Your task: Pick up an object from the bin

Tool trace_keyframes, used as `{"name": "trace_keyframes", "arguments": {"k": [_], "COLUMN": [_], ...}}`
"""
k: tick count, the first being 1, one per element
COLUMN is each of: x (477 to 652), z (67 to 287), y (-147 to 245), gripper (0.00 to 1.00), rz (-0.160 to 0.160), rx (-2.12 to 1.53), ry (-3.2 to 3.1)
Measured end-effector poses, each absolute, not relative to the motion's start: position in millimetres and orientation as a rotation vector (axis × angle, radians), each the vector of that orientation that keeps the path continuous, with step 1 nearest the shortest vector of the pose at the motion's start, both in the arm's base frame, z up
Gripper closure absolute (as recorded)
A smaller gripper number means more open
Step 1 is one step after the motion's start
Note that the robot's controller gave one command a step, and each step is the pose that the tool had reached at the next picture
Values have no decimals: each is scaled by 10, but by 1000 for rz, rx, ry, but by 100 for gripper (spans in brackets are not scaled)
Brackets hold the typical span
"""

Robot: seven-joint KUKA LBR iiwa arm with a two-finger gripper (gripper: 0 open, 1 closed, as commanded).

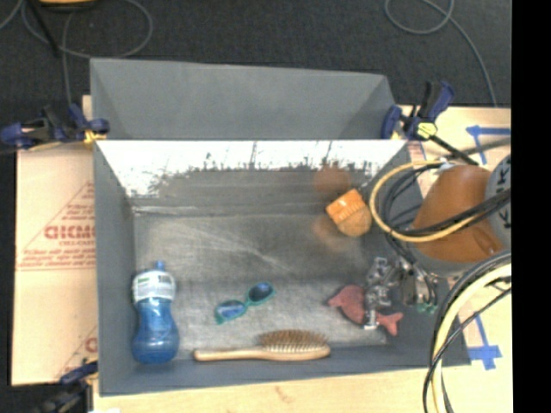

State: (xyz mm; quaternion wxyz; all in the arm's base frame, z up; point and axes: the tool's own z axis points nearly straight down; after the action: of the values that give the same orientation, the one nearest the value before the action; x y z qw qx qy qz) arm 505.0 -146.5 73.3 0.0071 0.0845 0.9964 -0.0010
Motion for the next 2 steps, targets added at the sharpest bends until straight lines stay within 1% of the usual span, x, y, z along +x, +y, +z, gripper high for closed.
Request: {"name": "trace_keyframes", "arguments": {"k": [1, 2], "x": [5050, 5071], "z": [733, 1639], "y": [-1466, -1547], "gripper": [100, 0], "rz": [-4, 1], "rx": [263, 289], "ry": [3116, 3125]}}
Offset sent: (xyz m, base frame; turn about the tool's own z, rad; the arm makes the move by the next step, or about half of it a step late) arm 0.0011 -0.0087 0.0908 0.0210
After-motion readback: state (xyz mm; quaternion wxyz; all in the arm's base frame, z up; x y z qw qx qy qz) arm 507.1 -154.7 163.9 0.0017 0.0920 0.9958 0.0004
